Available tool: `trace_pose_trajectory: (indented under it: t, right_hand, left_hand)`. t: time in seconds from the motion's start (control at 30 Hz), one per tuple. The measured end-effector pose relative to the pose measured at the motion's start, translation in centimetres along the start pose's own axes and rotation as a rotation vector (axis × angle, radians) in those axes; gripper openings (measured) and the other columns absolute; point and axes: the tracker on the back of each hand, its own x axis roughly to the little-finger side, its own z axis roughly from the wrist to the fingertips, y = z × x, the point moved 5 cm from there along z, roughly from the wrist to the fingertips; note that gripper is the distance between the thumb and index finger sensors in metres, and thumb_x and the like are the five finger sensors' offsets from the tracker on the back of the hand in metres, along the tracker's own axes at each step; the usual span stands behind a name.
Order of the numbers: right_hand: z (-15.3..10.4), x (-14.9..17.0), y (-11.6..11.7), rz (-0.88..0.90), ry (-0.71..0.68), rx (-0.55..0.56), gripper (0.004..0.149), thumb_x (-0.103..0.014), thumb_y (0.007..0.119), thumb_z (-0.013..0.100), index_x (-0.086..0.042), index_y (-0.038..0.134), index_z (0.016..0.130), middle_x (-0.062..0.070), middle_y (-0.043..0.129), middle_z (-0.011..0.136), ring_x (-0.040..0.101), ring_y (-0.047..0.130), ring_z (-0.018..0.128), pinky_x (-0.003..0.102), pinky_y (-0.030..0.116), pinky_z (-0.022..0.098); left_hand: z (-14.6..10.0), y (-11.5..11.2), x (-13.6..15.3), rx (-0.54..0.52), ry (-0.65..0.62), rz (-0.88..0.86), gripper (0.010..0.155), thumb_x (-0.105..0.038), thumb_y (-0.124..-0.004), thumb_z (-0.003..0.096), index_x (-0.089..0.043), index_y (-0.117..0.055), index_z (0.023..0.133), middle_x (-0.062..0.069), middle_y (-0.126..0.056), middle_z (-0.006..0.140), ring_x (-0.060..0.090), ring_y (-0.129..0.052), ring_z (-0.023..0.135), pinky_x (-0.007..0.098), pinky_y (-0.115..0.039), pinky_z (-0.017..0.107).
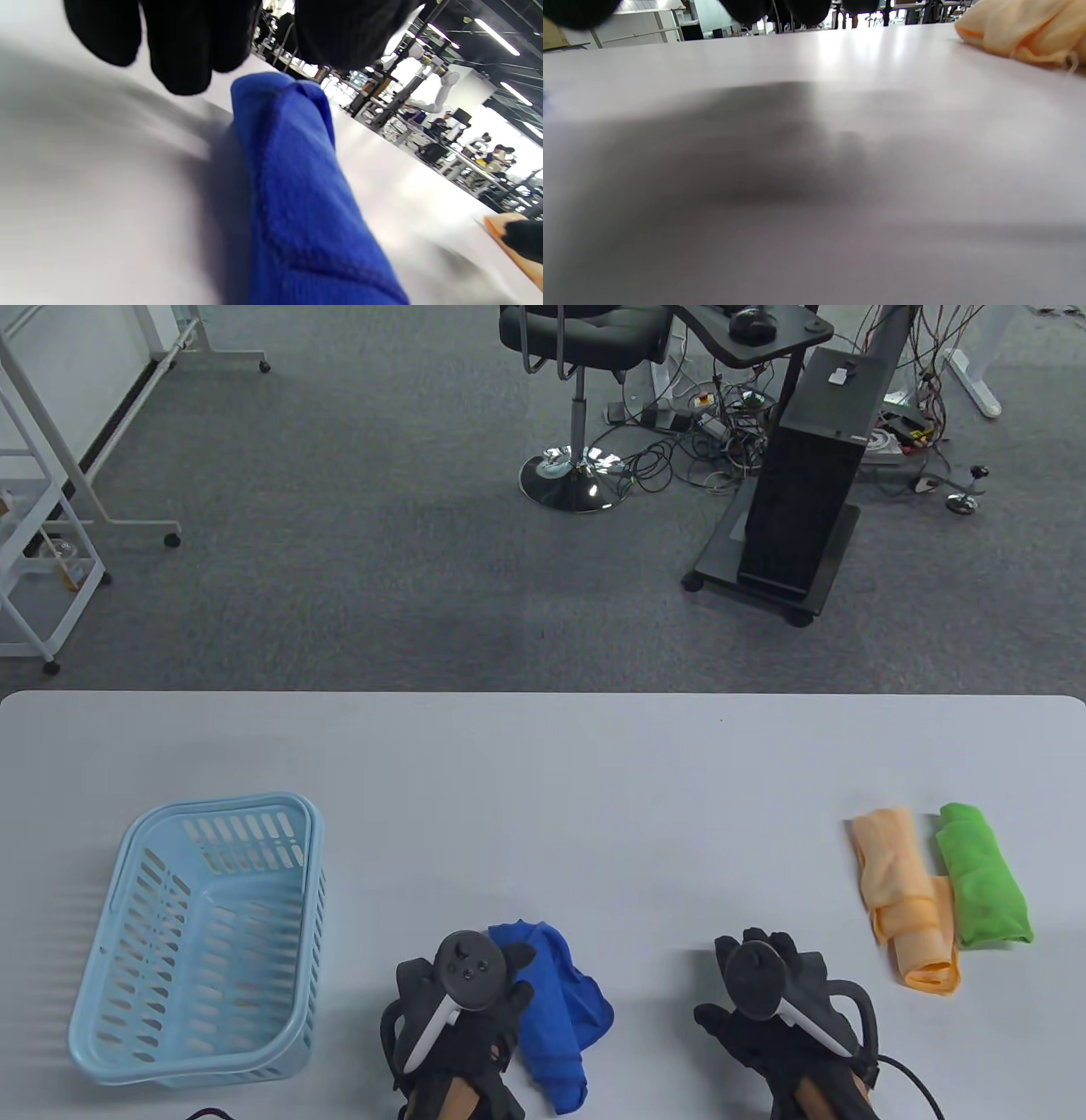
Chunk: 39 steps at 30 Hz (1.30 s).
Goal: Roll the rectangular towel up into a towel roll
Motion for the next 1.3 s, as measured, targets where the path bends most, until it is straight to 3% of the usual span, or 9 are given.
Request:
trace_pose_trajectory:
  t: [0.1, 0.2, 0.33, 0.57, 0.77, 0.87, 1.0, 1.2, 1.3]
  right_hand:
    - [0.0, 0.0, 0.1, 0.0, -0.001, -0.002, 0.089, -0.062, 0.065, 0.029, -0.022, 0.039, 0.104, 0.014, 0.03, 0.108, 0.04, 0.031, 0.101, 0.068, 0.031, 0.069]
    - [0.0, -0.3, 0.2, -0.001, -0.007, -0.009, 0.089, -0.062, 0.065, 0.029, -0.022, 0.039, 0.104, 0.014, 0.03, 0.108, 0.04, 0.031, 0.101, 0.068, 0.03, 0.069]
    - [-0.2, -0.5, 0.3, -0.041, -0.004, 0.006, 0.09, -0.062, 0.065, 0.029, -0.022, 0.036, 0.104, 0.013, 0.029, 0.107, 0.04, 0.032, 0.101, 0.068, 0.031, 0.07]
    - [-0.4, -1.1, 0.1, 0.01, -0.036, 0.005, 0.089, -0.061, 0.065, 0.029, -0.022, 0.039, 0.104, 0.013, 0.03, 0.107, 0.04, 0.034, 0.101, 0.068, 0.031, 0.07]
    - [-0.6, -2.6, 0.4, 0.169, -0.116, -0.038, 0.092, -0.063, 0.066, 0.027, -0.021, 0.038, 0.104, 0.013, 0.032, 0.108, 0.039, 0.037, 0.102, 0.068, 0.033, 0.07]
    - [-0.8, -3.0, 0.2, 0.276, -0.133, -0.047, 0.108, -0.064, 0.07, 0.026, -0.015, 0.012, 0.102, 0.015, 0.013, 0.106, 0.04, 0.03, 0.103, 0.07, 0.023, 0.068]
    - [-0.7, -3.1, -0.4, 0.462, -0.212, -0.037, 0.11, -0.061, 0.077, 0.024, -0.017, 0.014, 0.103, 0.014, 0.015, 0.106, 0.038, 0.035, 0.103, 0.07, 0.022, 0.068]
    - [-1.2, -4.7, -0.2, 0.546, -0.293, -0.077, 0.092, -0.055, 0.08, 0.025, -0.023, 0.042, 0.103, 0.011, 0.033, 0.107, 0.037, 0.045, 0.102, 0.07, 0.027, 0.069]
    - [-1.3, -5.0, -0.4, 0.481, -0.255, 0.0, 0.047, -0.044, 0.078, 0.029, -0.025, 0.087, 0.071, 0.001, 0.075, 0.092, 0.029, 0.072, 0.093, 0.068, 0.039, 0.068]
  left_hand:
    - [0.2, -0.8, 0.5, -0.003, 0.052, 0.078, 0.077, -0.058, -0.072, 0.0377, -0.014, -0.067, 0.101, 0.015, -0.091, 0.075, 0.03, -0.096, 0.05, 0.058, -0.077, 0.049]
    - [0.5, -3.3, 0.9, 0.143, 0.146, 0.178, 0.083, -0.065, -0.071, 0.0337, -0.01, -0.074, 0.096, 0.012, -0.093, 0.065, 0.026, -0.095, 0.041, 0.056, -0.079, 0.046]
    - [1.3, -4.3, 0.7, 0.171, 0.128, 0.205, 0.06, -0.05, -0.076, 0.0375, -0.014, -0.081, 0.085, 0.0, -0.095, 0.054, 0.02, -0.096, 0.038, 0.052, -0.082, 0.046]
    - [0.3, -1.9, -1.1, -0.025, -0.015, 0.064, 0.048, -0.043, -0.078, 0.0392, -0.019, -0.086, 0.08, 0.001, -0.098, 0.063, 0.026, -0.102, 0.052, 0.056, -0.079, 0.053]
    - [-0.4, -1.5, -3.1, -0.004, -0.208, -0.291, 0.046, -0.04, -0.078, 0.0397, -0.021, -0.087, 0.081, 0.001, -0.101, 0.066, 0.026, -0.105, 0.056, 0.055, -0.08, 0.052]
    - [-0.3, -1.7, -3.7, 0.069, -0.34, -0.497, 0.046, -0.038, -0.078, 0.039, -0.022, -0.088, 0.08, 0.002, -0.101, 0.067, 0.028, -0.105, 0.057, 0.056, -0.079, 0.053]
    - [0.1, -2.6, -3.4, 0.159, -0.339, -0.635, 0.045, -0.035, -0.079, 0.0384, -0.025, -0.091, 0.081, 0.006, -0.098, 0.075, 0.031, -0.102, 0.064, 0.058, -0.076, 0.055]
    - [0.2, -4.8, -4.4, 0.352, -0.384, -0.788, 0.046, -0.033, -0.079, 0.0392, -0.027, -0.093, 0.082, 0.009, -0.095, 0.084, 0.033, -0.1, 0.071, 0.059, -0.074, 0.057]
    - [0.2, -5.1, -4.6, 0.368, -0.375, -0.816, 0.045, -0.03, -0.079, 0.0397, -0.029, -0.094, 0.082, 0.01, -0.095, 0.084, 0.033, -0.1, 0.071, 0.059, -0.074, 0.057]
